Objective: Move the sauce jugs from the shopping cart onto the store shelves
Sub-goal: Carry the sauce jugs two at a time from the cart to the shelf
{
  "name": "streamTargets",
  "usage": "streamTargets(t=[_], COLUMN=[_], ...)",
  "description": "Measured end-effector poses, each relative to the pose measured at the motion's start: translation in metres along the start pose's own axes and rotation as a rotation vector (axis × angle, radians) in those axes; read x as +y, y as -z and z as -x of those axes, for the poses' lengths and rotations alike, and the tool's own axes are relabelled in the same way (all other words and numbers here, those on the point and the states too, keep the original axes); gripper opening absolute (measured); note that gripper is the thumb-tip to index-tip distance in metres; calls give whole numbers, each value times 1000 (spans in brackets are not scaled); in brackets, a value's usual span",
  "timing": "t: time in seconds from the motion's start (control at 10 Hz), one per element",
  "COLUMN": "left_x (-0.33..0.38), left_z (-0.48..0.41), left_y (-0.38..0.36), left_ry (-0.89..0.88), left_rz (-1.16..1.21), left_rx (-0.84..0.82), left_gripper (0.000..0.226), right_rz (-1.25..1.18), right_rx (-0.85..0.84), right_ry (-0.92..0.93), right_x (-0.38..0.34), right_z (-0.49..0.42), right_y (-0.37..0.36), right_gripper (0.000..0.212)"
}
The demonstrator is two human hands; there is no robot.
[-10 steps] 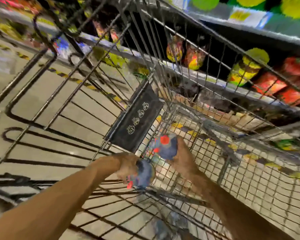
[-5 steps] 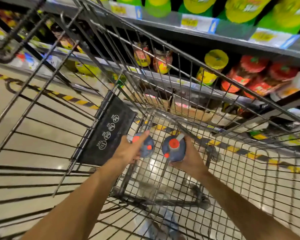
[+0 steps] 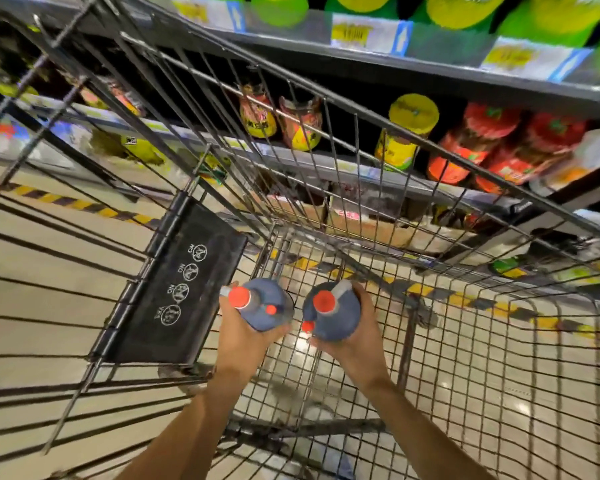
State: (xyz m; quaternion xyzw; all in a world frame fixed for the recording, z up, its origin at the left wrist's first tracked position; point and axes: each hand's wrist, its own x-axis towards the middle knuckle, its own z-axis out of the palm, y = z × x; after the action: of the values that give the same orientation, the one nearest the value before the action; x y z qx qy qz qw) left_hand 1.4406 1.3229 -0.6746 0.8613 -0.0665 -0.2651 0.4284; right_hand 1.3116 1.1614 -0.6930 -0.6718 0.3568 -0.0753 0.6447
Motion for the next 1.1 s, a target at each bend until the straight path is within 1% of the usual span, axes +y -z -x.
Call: streamTargets(t=[0.1, 0.2, 0.3, 0.4, 0.5, 0.6, 0.7, 0.8, 0.9, 1.0, 1.1], left_x=[-4, 5, 25, 43, 70, 104, 143, 179, 217, 250, 278], left_z=[-10, -18, -30, -21, 0, 30, 64, 110, 160, 211, 249], left_y=[-22, -28, -19, -12, 3, 22, 47, 74, 100, 119, 139], left_ry=[-24, -48, -47, -42, -58, -126, -219, -257, -311, -383, -507], left_rz=[31, 217, 148, 109, 97, 189, 280, 368, 472, 534, 547], left_rx=[138, 162, 110, 28, 34, 52, 97, 121, 146, 171, 148], left_gripper=[71, 69, 49, 61, 76, 81, 71, 64, 64, 63, 55], right_rz=[-2, 94, 80, 1, 14, 57, 108, 83, 76, 6, -46], right_rx=[37, 83, 103, 122, 144, 152, 137, 112, 137, 225, 396], right_ry=[-4, -25, -26, -40, -1, 56, 84, 65, 140, 209, 298], right_x=[-1, 1, -6, -28, -59, -103, -159, -203, -252, -293, -317], right_z=[-2, 0, 5, 10, 18, 32, 55, 94, 149, 205, 254], right_y=[-13, -15, -6, 5, 18, 32, 46, 68, 85, 93, 96], right_gripper=[84, 80, 65, 83, 77, 37, 29, 38, 55, 71, 65])
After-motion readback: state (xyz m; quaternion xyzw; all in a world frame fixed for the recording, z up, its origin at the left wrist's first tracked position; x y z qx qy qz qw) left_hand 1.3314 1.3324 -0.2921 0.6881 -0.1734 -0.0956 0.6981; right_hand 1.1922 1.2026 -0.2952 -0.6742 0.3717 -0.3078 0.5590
